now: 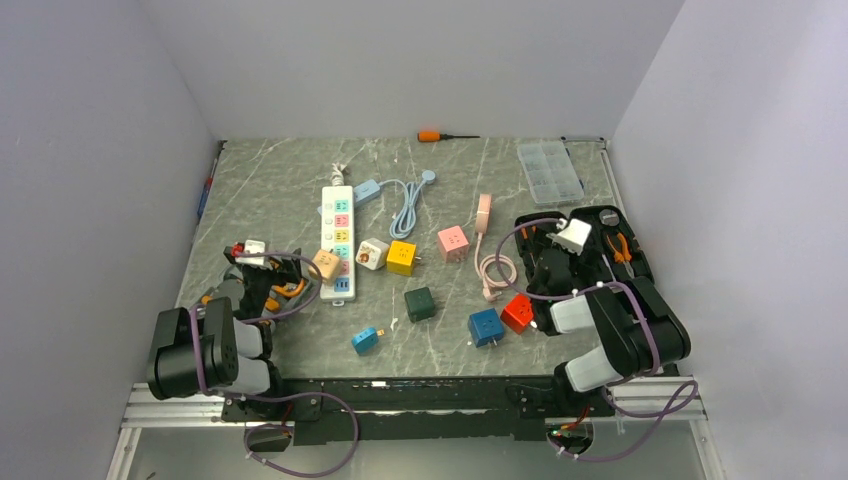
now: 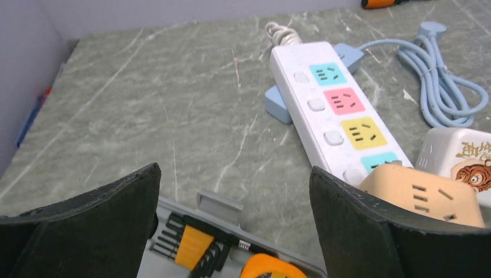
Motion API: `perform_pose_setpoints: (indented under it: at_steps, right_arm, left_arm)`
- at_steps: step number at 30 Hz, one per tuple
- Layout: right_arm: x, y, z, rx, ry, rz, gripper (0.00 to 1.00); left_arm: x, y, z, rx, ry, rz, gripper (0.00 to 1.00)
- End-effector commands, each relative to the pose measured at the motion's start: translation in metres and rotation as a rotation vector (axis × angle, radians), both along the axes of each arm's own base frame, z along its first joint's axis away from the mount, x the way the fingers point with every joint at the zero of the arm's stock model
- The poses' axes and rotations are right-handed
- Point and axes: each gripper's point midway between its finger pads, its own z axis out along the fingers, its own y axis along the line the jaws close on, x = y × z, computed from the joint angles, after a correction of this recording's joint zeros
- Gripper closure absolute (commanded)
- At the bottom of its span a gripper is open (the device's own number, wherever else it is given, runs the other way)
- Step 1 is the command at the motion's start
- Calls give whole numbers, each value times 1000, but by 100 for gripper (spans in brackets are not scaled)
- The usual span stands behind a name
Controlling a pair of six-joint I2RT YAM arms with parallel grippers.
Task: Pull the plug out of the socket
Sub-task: Reset both arms
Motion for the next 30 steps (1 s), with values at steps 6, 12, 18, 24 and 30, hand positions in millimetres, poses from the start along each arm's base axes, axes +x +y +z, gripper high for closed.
perform_pose_setpoints:
  at_steps: [6, 12, 18, 24, 30]
  right_arm:
    - [-1, 19, 26, -65, -116, 131, 1]
    - [-2, 31, 26, -92, -108, 185, 0]
    - [4, 39, 27, -132, -97, 218, 0]
    - [6, 24, 19, -5, -119, 279, 0]
    - [29, 15, 0, 42, -28, 285, 0]
  left_arm:
    - [-11, -3, 32, 66, -170, 31, 0]
    - [-7, -7, 34, 78, -177, 24, 1]
    - [7, -5, 33, 75, -138, 17, 1]
    - [40, 0, 16, 63, 34, 43, 1]
    - [43, -3, 15, 79, 45, 40, 1]
